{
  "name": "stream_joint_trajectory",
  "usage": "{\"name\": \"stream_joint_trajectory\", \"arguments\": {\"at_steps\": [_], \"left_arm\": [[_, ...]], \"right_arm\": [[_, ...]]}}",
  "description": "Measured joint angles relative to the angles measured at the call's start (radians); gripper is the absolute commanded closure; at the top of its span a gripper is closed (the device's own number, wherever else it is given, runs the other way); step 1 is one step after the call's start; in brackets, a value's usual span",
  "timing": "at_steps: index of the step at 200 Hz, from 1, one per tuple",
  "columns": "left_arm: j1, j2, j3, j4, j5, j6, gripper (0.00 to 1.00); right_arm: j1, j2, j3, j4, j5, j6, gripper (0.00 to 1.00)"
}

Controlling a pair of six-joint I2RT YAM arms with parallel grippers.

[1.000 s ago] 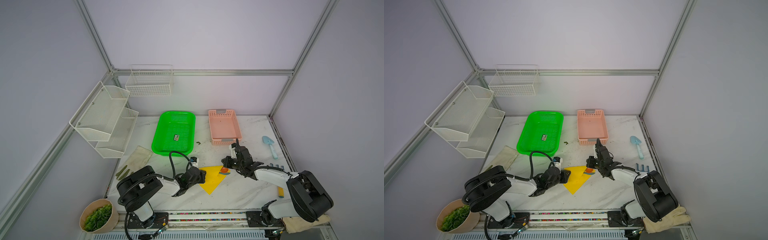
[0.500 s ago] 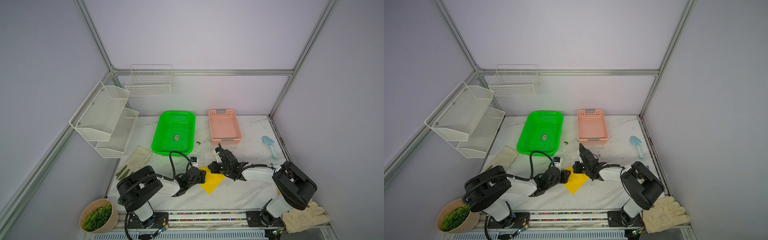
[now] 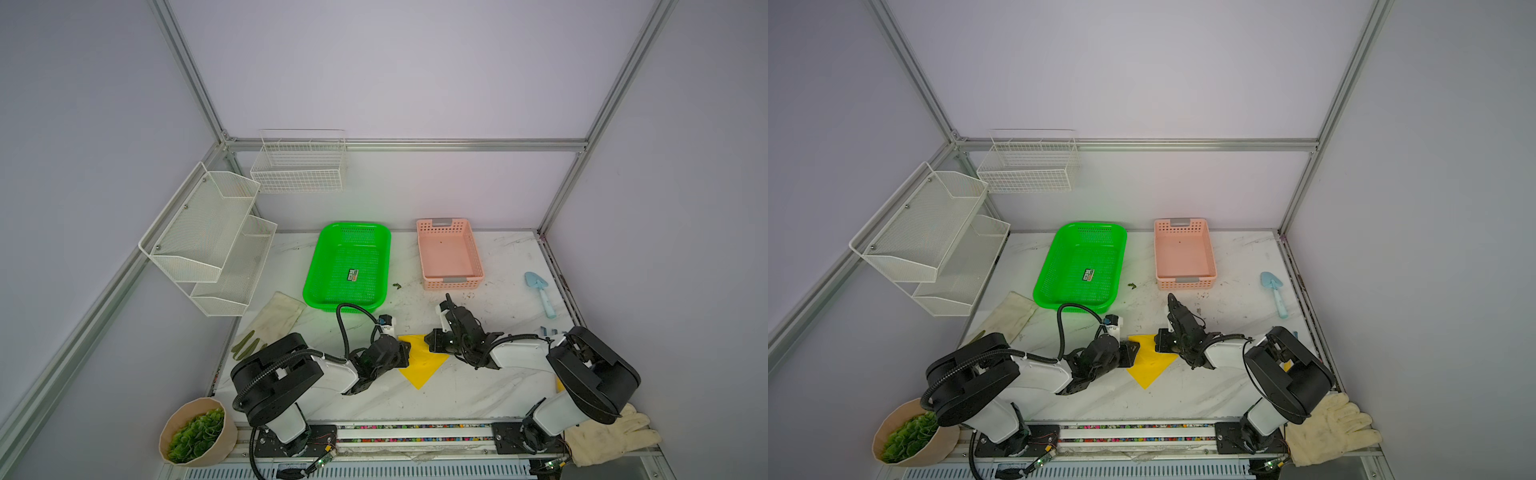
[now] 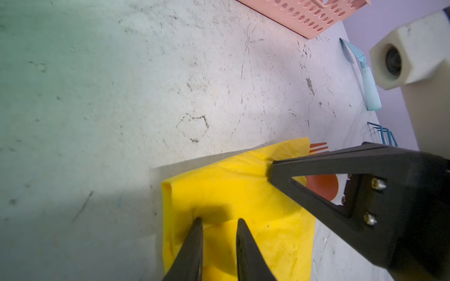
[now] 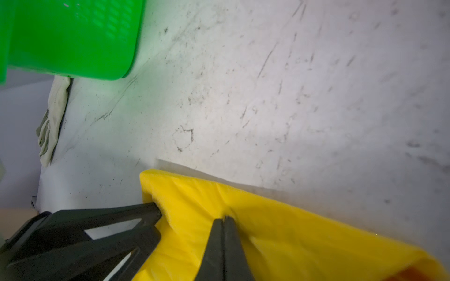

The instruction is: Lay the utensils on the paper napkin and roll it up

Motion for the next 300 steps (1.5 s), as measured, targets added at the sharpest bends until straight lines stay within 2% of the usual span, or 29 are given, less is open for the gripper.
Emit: {"name": "stream_joint_trajectory", "arguments": {"at_steps": [47, 84, 110, 143, 184, 247, 277, 300], "left_arm": [[0.000, -0.005, 0.000, -0.009, -0.005, -0.003, 0.75], [-0.001, -0.019, -0.003, -0.031, -0.018, -0.003, 0.75], [-0.001, -0.026, -0.006, -0.040, -0.026, -0.003, 0.75], [-0.005, -0.026, -0.006, -0.041, -0.031, -0.003, 0.75], [-0.006, -0.026, -0.006, -0.042, -0.031, -0.003, 0.75], [-0.008, -0.049, -0.006, -0.080, -0.043, -0.003, 0.75], [-0.008, -0.103, -0.007, -0.153, -0.054, 0.001, 0.72], [-0.008, -0.203, -0.006, -0.245, -0.075, 0.024, 0.70]], "right_arm": [[-0.093, -0.098, -0.068, -0.052, 0.013, 0.000, 1.00], [-0.104, -0.154, -0.064, -0.121, 0.033, -0.008, 1.00], [-0.065, -0.228, -0.038, -0.148, 0.042, -0.005, 1.00], [0.052, -0.260, 0.015, -0.151, 0.048, 0.016, 1.00], [0.130, -0.179, -0.001, -0.099, 0.034, 0.061, 1.00], [0.161, -0.002, -0.038, 0.038, 0.016, 0.117, 1.00], [0.162, 0.010, -0.039, 0.065, 0.019, 0.134, 1.00], [0.162, 0.002, -0.042, 0.057, 0.028, 0.137, 1.00]]}}
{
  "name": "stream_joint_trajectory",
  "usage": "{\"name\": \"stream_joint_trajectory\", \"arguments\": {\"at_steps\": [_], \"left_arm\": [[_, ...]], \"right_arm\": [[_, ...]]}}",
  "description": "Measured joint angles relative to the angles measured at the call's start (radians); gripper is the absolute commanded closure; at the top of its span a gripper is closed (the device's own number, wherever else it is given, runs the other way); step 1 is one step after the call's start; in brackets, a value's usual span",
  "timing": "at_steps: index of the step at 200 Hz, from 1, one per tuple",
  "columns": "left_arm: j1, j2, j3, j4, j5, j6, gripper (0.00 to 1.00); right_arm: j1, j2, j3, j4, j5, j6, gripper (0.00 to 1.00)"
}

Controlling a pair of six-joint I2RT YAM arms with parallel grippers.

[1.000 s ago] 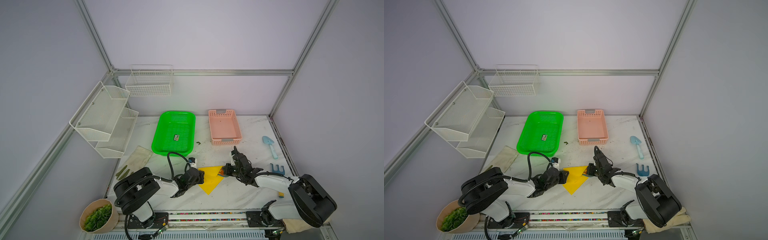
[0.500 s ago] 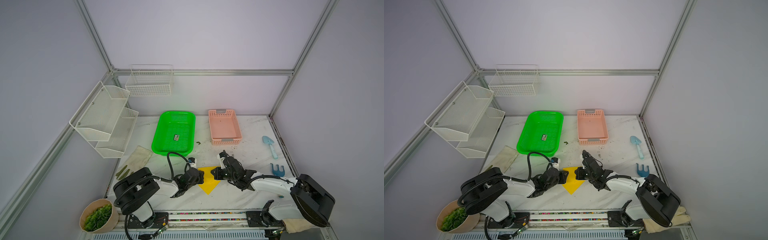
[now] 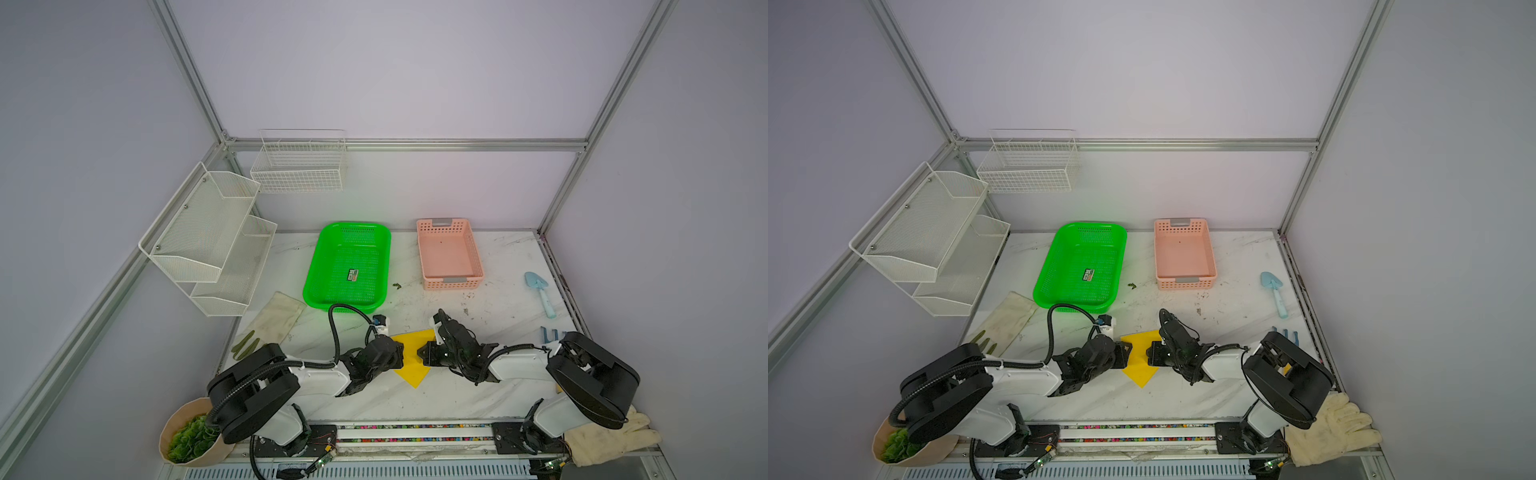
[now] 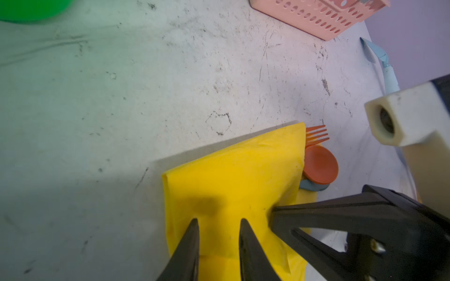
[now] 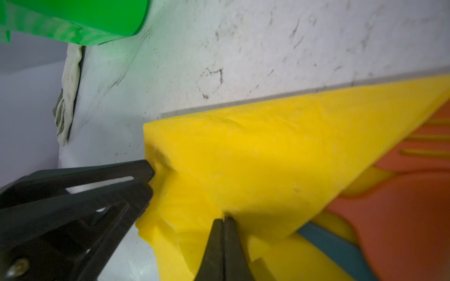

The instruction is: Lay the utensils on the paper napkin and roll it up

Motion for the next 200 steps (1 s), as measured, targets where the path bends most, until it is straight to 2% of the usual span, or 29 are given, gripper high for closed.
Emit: {"name": "stream_joint_trajectory", "arguments": {"at_steps": [25, 50, 107, 142, 200], "left_arm": [[0.000, -0.109, 0.014, -0.087, -0.045, 0.058, 0.70], [0.010, -0.119, 0.064, -0.142, -0.060, 0.148, 0.70], [0.065, 0.064, 0.284, -0.261, 0.042, 0.407, 0.65], [0.104, 0.095, 0.297, -0.308, 0.159, 0.511, 0.64], [0.110, 0.192, 0.359, -0.368, 0.244, 0.610, 0.58]], "right_arm": [[0.000, -0.029, -0.003, -0.049, 0.019, -0.002, 1.00], [0.000, -0.050, 0.009, -0.114, 0.038, -0.012, 1.00], [0.000, -0.050, 0.047, -0.195, 0.049, -0.057, 1.00], [-0.008, -0.050, 0.061, -0.227, 0.051, -0.077, 1.00], [-0.024, -0.052, 0.078, -0.269, 0.051, -0.096, 1.00]]}}
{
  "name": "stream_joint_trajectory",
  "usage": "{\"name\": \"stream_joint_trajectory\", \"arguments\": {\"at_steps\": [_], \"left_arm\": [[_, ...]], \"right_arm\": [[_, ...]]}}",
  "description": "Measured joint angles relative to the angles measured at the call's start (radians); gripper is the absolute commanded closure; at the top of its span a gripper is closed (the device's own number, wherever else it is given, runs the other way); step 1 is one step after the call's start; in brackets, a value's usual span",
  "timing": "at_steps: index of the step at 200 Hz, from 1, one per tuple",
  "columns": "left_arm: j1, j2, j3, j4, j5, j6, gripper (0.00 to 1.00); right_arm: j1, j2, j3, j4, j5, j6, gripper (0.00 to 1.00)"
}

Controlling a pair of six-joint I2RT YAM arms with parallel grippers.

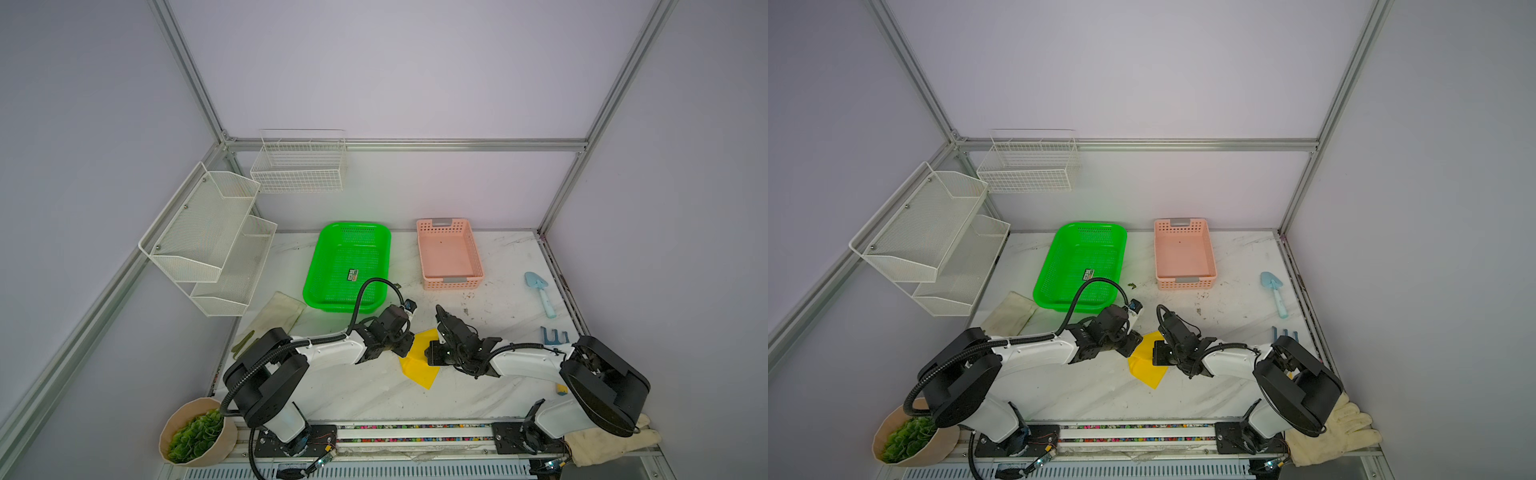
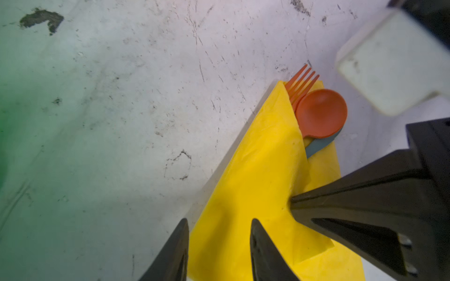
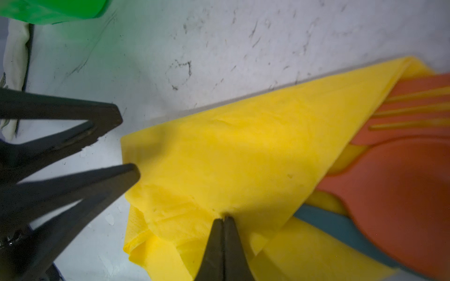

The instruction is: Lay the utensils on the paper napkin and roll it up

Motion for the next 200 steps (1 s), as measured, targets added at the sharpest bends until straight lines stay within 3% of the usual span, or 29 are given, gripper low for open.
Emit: {"name": "stream_joint_trajectory", "arguments": {"at_steps": [92, 200], "left_arm": [[0.000, 0.023, 0.003, -0.014, -0.004, -0.011, 0.65], [-0.035, 0.021, -0.056, 0.047, -0.016, -0.127, 0.66]], "right_arm": [[-0.041, -0.006, 0.030, -0.083, 0.001, -0.035, 1.00], [-0.109, 0.063, 0.152, -0.224, 0.053, -0.129, 1.00]]}}
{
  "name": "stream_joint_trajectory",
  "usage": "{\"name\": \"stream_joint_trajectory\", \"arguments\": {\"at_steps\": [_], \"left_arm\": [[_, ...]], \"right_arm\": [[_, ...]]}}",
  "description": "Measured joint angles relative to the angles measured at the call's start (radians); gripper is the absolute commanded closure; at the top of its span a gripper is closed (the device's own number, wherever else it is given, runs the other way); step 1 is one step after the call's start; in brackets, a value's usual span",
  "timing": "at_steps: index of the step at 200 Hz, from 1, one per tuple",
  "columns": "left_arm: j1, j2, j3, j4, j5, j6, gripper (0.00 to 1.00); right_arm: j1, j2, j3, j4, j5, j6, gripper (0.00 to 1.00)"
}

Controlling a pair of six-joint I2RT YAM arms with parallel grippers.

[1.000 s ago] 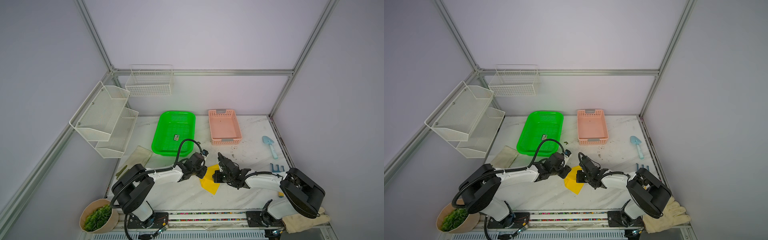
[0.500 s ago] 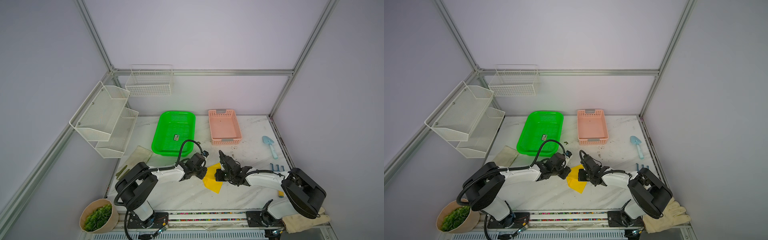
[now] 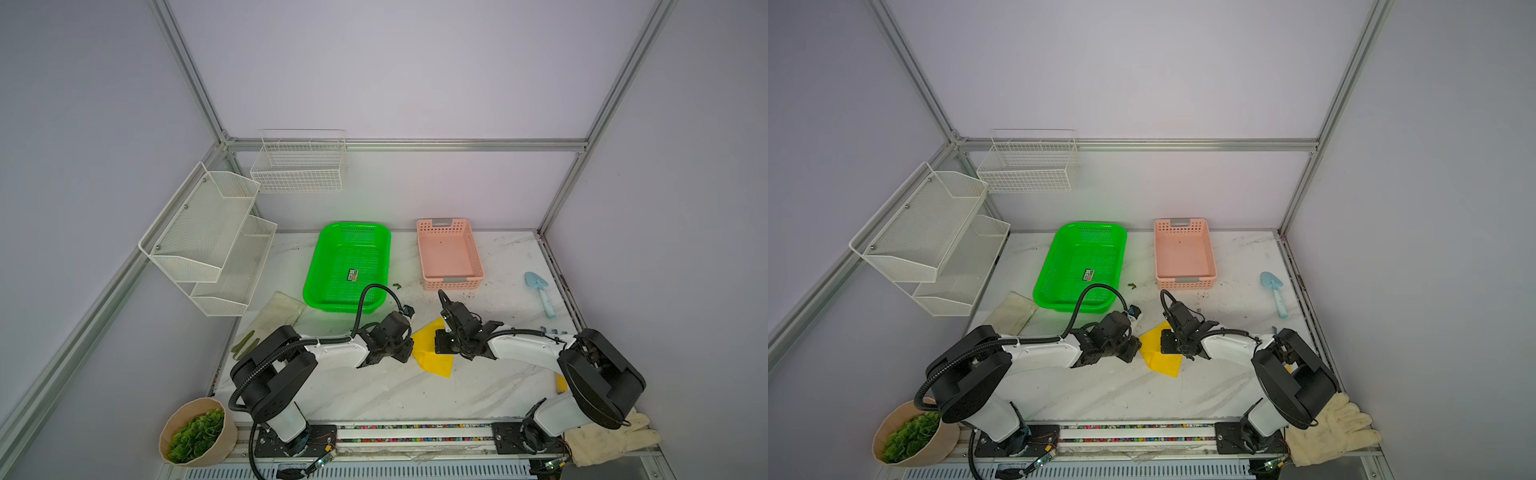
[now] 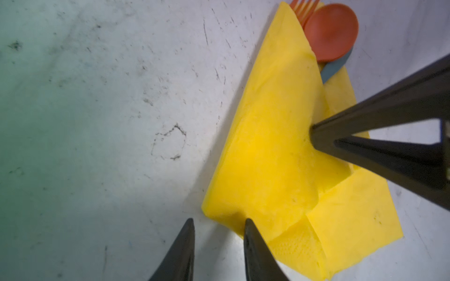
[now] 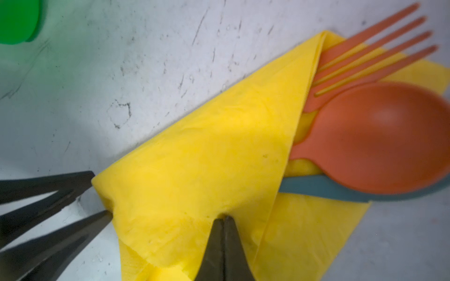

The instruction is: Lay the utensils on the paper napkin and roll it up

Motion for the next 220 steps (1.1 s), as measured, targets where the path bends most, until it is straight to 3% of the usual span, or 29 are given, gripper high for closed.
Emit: {"name": "stream_joint_trajectory", "arguments": {"at_steps": [139, 196, 220], "left_arm": [[-0.022, -0.008, -0.010, 0.010, -0.028, -0.042, 0.68], [-0.019, -0.246, -0.006, -0.108, -0.089, -0.006, 0.68], [-0.002, -0.266, 0.026, -0.129, -0.095, 0.027, 0.68]], "right_arm": [[-0.002, -0.006, 0.044, -0.042, -0.001, -0.034, 0.92], [-0.002, -0.005, 0.034, -0.043, -0.001, -0.050, 0.92], [-0.002, 0.011, 0.023, -0.042, -0.001, -0.051, 0.92]]}}
